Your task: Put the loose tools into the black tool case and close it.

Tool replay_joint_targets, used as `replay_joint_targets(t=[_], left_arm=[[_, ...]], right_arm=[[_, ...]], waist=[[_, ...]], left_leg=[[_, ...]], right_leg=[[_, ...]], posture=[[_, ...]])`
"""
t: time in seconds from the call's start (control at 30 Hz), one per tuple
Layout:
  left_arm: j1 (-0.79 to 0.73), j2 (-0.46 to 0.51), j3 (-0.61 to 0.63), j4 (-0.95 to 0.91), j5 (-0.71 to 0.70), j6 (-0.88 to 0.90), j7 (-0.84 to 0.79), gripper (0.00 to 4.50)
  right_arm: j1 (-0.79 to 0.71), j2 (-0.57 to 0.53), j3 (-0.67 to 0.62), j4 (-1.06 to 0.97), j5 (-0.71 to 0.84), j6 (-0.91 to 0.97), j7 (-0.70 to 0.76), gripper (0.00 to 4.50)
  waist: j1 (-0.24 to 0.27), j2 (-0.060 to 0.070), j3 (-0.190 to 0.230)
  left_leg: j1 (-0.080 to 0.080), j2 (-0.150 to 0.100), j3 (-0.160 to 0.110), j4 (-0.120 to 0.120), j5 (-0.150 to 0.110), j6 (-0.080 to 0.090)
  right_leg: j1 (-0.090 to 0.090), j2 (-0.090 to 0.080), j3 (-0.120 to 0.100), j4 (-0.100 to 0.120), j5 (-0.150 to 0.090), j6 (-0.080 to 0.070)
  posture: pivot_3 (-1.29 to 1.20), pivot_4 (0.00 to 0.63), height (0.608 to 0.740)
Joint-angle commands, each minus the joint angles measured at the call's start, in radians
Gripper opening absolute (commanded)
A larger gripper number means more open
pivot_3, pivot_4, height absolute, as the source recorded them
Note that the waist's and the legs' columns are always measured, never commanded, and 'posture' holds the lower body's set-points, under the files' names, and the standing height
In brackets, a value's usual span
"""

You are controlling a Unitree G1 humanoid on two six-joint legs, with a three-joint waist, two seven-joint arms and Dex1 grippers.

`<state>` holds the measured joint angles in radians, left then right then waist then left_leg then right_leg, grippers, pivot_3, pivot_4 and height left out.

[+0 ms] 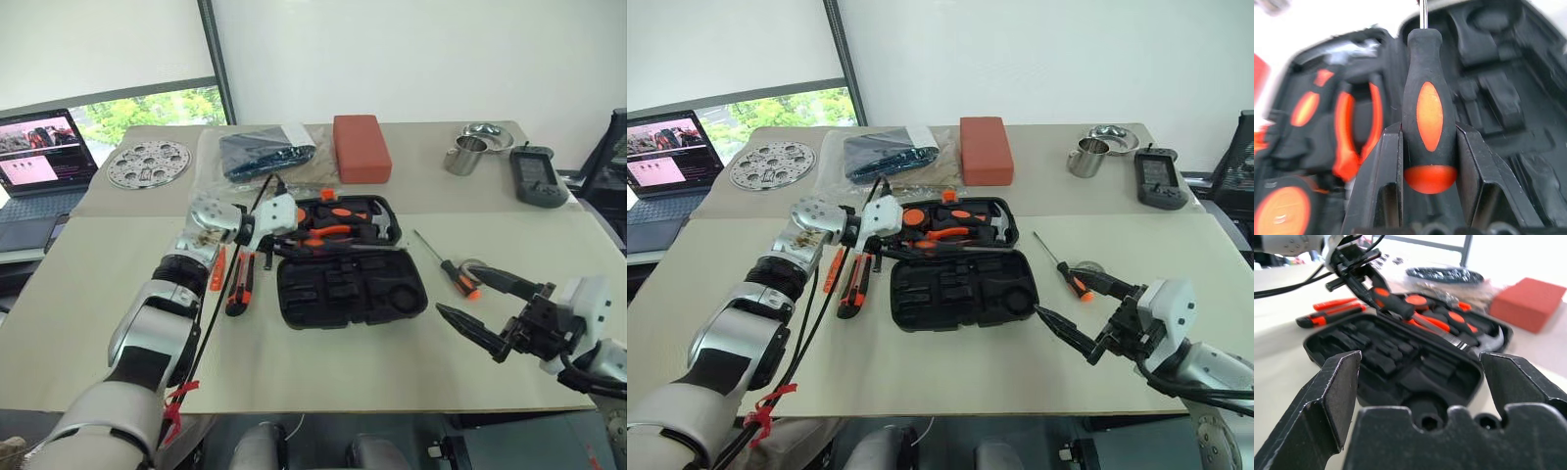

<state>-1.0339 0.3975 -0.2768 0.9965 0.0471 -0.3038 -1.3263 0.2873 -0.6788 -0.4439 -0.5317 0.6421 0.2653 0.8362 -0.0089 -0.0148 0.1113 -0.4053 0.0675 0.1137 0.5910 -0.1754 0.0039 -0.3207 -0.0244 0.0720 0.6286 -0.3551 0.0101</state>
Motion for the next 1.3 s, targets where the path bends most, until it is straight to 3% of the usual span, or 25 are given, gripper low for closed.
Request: replay_joint_targets(t=[0.03,0.5,0.97,1.03,1.07,1.23,1.27,1.3], left_arm=[[-0.015,0.009,0.010,0.027,0.025,-0.029,0.031,0.91],[0.042,0.001,0.030,0.014,0.040,0.006,0.131,0.91],[0.081,0.023,0.022,-0.035,0.055,0.042,0.127,0.91],[0.081,0.025,0.024,-0.044,0.054,0.046,0.125,1.91],[0.084,0.027,0.024,-0.052,0.051,0.047,0.115,2.12],[0.092,0.045,0.027,-0.079,0.052,0.041,0.109,4.05],[0.083,0.056,0.033,-0.081,0.047,0.041,0.103,4.33],[0.066,0.065,0.042,-0.085,0.040,0.046,0.100,4.33]], right_arm=[[0.014,0.000,-0.048,-0.032,0.003,-0.017,-0.006,4.50],[0.004,-0.008,-0.051,0.013,-0.012,-0.045,0.026,4.50],[-0.020,-0.011,-0.048,0.032,-0.019,-0.039,0.041,4.50],[-0.024,-0.011,-0.048,0.035,-0.020,-0.040,0.044,4.50],[-0.026,-0.011,-0.048,0.037,-0.020,-0.040,0.045,4.50],[-0.036,-0.009,-0.044,0.044,-0.025,-0.042,0.049,4.50],[-0.037,-0.008,-0.044,0.045,-0.026,-0.042,0.049,4.50],[-0.037,-0.007,-0.043,0.046,-0.028,-0.043,0.050,4.50]], waist=[[0.000,0.000,0.000],[0.002,0.001,0.000],[0.003,0.002,-0.001],[0.004,0.002,-0.001],[0.004,0.002,-0.001],[0.003,0.002,-0.001],[0.003,0.002,-0.001],[0.002,0.002,-0.001]], left_leg=[[0.000,0.000,0.000,0.000,0.000,0.000],[0.000,0.000,-0.001,0.001,0.000,0.000],[0.001,0.000,0.000,0.002,0.000,0.000],[0.001,0.000,0.000,0.002,0.000,0.000],[0.001,0.000,0.000,0.002,0.000,0.000],[0.002,0.000,0.000,0.002,0.000,0.000],[0.002,0.000,0.000,0.002,0.000,0.000],[0.002,0.000,0.000,0.002,0.000,0.000]], right_leg=[[0.000,0.000,0.000,0.000,0.000,0.000],[0.001,-0.001,-0.001,0.002,0.000,0.000],[0.001,-0.001,-0.001,0.003,0.000,0.000],[0.001,-0.001,-0.001,0.003,0.000,0.000],[0.001,-0.001,-0.001,0.003,0.000,0.000],[0.002,0.000,-0.001,0.003,0.000,0.000],[0.002,0.000,-0.001,0.004,0.000,0.000],[0.002,0.000,-0.001,0.004,0.000,0.000]], posture=[[0.00,0.150,0.740],[0.00,0.150,0.740],[0.00,0.150,0.740],[0.00,0.150,0.740],[0.00,0.150,0.740],[0.00,0.150,0.740],[0.00,0.150,0.740],[0.00,0.150,0.740]])
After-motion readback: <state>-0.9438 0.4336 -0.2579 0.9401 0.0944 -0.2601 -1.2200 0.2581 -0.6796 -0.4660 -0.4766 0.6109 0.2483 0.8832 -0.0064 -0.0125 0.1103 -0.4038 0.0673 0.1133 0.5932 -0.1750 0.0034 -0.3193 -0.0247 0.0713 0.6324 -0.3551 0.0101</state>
